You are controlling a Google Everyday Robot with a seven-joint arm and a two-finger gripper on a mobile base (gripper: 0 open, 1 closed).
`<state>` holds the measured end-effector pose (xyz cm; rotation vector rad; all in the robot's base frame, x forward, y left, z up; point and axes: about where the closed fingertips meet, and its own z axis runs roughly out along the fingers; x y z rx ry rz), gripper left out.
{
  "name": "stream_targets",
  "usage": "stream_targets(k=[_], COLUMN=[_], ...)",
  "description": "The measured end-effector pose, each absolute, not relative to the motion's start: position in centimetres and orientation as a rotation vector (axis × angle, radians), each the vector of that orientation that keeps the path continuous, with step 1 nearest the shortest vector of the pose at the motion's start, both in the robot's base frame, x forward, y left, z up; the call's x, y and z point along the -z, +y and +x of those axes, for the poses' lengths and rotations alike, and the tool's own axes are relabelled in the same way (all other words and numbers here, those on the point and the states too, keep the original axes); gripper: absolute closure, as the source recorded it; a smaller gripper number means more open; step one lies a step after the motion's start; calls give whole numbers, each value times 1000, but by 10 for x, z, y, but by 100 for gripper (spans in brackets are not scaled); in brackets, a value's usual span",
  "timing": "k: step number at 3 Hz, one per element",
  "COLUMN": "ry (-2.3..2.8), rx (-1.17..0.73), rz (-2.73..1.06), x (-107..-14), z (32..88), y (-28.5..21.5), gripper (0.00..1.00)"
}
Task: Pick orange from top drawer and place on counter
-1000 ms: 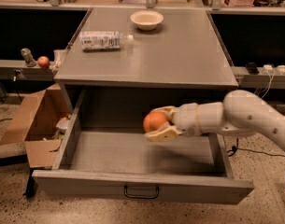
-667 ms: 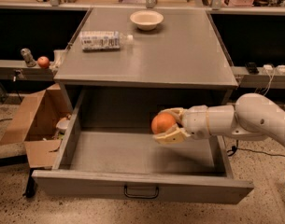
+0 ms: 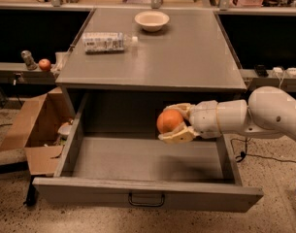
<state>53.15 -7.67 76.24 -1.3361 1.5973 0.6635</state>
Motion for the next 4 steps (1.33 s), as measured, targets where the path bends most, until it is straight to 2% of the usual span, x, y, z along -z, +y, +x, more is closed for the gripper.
stream_targets(k=[2, 4], ry=[1423, 1422], rx=[-374, -371], rz=[-1424, -1393], x=[-876, -879], z=[549, 560], y=[-102, -104], gripper=[100, 100])
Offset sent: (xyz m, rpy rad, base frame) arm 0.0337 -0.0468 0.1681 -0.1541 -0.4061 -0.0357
